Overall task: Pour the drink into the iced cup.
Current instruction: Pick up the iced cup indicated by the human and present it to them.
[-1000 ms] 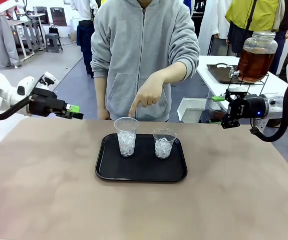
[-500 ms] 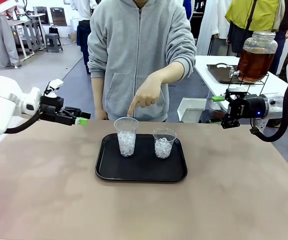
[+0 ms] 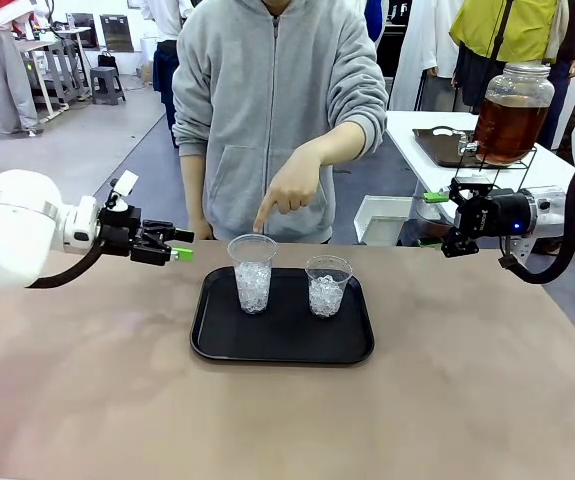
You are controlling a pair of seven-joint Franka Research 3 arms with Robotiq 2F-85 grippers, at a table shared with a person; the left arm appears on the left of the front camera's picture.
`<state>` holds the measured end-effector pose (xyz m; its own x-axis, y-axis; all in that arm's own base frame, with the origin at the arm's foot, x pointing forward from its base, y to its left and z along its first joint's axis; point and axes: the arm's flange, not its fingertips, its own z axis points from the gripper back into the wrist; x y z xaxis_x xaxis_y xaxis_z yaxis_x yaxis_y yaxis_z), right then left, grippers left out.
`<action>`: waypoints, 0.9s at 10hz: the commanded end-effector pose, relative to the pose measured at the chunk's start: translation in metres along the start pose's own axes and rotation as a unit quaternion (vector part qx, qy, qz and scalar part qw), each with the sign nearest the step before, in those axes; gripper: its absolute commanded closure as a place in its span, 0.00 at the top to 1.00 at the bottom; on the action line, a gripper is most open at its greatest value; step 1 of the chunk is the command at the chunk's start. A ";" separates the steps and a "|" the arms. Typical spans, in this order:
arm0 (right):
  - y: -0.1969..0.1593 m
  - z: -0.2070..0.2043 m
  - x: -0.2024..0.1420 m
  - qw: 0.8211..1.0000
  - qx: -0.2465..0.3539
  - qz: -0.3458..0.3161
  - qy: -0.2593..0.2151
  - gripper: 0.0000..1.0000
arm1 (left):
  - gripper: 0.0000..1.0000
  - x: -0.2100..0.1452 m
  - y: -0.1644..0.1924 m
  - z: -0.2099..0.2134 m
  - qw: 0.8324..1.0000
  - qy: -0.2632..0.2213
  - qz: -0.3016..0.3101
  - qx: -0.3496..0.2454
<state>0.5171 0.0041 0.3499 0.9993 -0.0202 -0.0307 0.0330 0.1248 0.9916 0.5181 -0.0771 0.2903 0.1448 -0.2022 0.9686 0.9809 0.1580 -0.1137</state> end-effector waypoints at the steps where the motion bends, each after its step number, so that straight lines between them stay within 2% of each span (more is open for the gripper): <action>1: 0.001 0.000 0.000 1.000 -0.002 0.001 -0.003 1.00 | 1.00 0.003 0.001 0.003 1.000 -0.003 -0.001 0.008; 5: 0.001 0.000 0.000 1.000 -0.002 0.001 -0.003 1.00 | 1.00 0.000 0.001 0.001 1.000 0.000 0.000 0.002; 9: 0.001 0.000 0.000 1.000 -0.002 0.001 -0.003 1.00 | 1.00 -0.022 0.007 -0.016 0.999 -0.013 -0.049 -0.003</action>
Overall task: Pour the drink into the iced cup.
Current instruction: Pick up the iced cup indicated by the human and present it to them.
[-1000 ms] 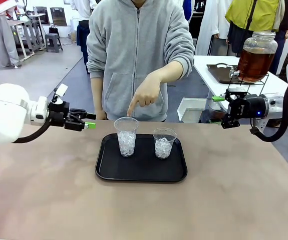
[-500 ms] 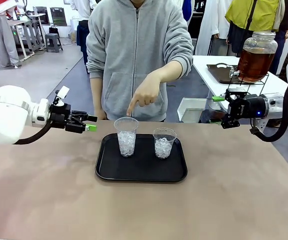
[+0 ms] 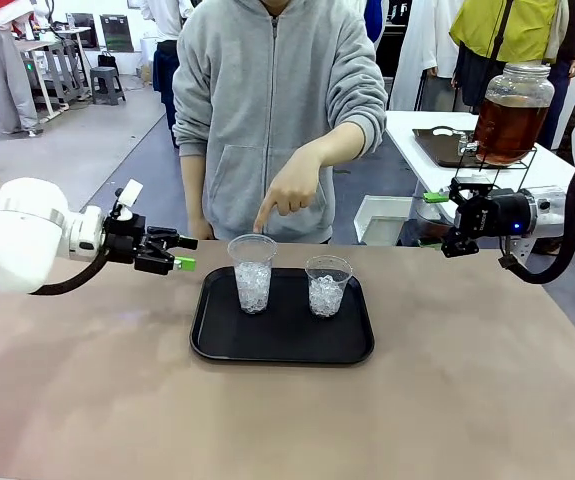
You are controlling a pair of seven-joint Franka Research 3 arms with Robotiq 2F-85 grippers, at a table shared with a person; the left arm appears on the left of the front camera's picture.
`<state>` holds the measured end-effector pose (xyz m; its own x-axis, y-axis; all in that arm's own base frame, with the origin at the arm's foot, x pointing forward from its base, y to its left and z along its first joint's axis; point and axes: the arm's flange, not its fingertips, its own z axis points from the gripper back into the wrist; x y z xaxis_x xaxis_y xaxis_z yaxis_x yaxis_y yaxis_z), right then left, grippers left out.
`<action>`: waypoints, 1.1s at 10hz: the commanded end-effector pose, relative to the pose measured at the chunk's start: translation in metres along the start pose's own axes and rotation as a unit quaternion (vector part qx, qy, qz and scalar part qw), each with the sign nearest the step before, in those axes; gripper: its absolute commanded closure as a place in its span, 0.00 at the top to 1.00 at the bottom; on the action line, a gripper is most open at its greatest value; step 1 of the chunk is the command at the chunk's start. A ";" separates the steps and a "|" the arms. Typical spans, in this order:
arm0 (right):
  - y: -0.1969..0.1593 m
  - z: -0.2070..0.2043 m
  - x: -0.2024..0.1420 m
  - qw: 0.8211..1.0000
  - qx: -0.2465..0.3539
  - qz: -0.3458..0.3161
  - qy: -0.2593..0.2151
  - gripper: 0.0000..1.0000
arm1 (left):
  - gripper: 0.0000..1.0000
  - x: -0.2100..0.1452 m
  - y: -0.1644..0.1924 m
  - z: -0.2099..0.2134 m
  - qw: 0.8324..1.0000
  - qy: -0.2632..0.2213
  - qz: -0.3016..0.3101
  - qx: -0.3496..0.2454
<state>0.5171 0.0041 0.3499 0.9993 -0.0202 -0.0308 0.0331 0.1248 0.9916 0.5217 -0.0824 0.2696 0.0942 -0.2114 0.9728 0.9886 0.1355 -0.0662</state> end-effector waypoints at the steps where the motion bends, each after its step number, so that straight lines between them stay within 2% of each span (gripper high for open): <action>1: 0.001 0.000 0.000 1.000 -0.002 0.001 -0.003 1.00 | 1.00 -0.006 0.002 -0.011 0.999 -0.017 -0.029 0.003; 6: 0.001 0.000 0.000 1.000 -0.002 0.001 -0.003 1.00 | 1.00 -0.016 0.000 -0.039 0.999 -0.029 -0.041 -0.017; 11: 0.001 0.000 0.000 1.000 -0.002 0.001 -0.003 1.00 | 1.00 -0.022 0.003 -0.063 0.998 -0.039 -0.050 -0.012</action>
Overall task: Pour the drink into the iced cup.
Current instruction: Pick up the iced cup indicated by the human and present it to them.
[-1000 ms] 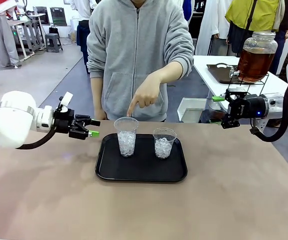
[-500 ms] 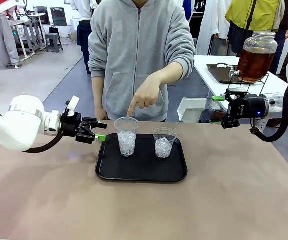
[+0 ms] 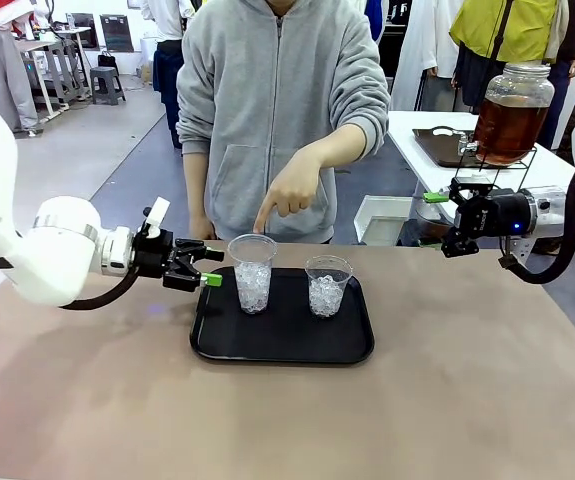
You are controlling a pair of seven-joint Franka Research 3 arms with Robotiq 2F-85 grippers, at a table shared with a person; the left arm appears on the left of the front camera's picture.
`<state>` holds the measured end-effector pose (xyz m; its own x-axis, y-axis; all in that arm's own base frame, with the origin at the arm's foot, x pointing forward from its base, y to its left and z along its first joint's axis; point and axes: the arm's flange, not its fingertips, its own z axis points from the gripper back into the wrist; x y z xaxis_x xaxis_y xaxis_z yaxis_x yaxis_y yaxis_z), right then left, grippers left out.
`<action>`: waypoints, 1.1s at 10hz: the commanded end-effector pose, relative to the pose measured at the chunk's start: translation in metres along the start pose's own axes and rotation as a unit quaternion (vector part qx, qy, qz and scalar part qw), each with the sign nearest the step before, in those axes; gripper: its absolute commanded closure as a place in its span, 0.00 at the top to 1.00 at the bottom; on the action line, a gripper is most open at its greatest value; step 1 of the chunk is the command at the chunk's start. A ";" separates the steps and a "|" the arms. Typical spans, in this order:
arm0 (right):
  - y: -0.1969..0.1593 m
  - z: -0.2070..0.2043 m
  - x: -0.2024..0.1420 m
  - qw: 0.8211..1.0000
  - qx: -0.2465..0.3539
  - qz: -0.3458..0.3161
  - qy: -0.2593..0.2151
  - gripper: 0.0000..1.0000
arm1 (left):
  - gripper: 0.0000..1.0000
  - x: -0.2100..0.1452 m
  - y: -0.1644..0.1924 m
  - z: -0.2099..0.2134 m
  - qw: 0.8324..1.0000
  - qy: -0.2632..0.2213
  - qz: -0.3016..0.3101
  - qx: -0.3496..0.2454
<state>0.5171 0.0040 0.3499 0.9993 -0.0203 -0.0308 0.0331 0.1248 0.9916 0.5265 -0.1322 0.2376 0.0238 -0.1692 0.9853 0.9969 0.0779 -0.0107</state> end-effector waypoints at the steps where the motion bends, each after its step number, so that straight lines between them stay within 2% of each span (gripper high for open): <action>1: 0.001 0.000 0.000 1.000 -0.002 0.001 -0.003 1.00 | 1.00 -0.004 0.004 -0.011 1.000 -0.005 -0.022 0.016; 11: 0.001 0.000 0.000 1.000 -0.002 0.001 -0.003 1.00 | 1.00 -0.009 0.007 -0.042 1.000 -0.021 -0.013 -0.011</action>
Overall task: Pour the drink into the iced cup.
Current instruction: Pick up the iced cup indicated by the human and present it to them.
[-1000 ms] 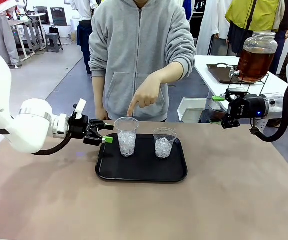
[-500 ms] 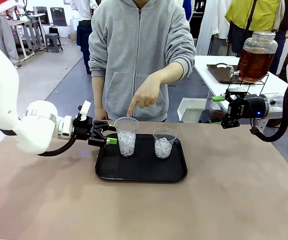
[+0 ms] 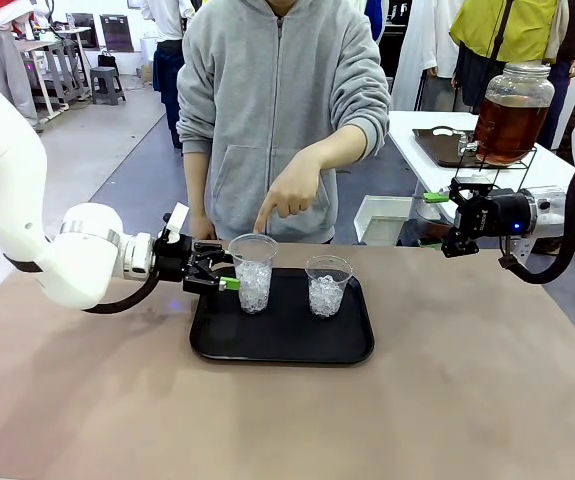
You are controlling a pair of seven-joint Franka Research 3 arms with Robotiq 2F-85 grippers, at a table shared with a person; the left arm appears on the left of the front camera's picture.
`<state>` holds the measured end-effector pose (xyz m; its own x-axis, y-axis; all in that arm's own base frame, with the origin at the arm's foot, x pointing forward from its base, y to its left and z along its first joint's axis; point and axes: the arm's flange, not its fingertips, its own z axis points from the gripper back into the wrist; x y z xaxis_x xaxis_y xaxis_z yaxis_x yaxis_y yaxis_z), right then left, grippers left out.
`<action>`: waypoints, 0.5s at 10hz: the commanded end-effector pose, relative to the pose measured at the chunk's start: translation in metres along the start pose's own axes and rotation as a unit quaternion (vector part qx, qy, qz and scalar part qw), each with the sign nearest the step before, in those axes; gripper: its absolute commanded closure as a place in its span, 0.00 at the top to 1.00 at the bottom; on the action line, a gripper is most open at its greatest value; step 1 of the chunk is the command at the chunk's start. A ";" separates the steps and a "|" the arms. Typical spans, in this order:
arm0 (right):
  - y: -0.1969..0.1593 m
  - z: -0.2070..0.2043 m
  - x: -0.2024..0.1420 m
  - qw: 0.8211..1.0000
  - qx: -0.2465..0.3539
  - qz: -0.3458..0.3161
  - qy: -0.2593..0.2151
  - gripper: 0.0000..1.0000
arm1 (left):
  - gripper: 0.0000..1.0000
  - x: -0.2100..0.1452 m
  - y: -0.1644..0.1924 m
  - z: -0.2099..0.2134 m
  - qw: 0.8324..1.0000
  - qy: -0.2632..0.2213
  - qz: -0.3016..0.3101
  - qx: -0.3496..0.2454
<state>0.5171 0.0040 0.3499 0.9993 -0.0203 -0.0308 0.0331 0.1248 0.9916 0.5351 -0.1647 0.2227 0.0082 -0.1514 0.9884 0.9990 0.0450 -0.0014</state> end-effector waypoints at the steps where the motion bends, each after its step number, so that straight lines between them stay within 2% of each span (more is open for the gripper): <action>1: 0.001 0.000 0.000 1.000 -0.002 0.001 -0.003 1.00 | 1.00 0.000 -0.001 -0.009 1.000 -0.013 -0.004 -0.001; 5: 0.001 0.000 0.000 1.000 -0.002 0.001 -0.003 1.00 | 1.00 0.000 -0.007 -0.023 1.000 -0.014 -0.001 -0.013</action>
<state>0.5171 0.0040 0.3499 0.9993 -0.0203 -0.0308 0.0331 0.1248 0.9916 0.5292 -0.1816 0.2218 0.0073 -0.1447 0.9895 0.9999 0.0128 -0.0055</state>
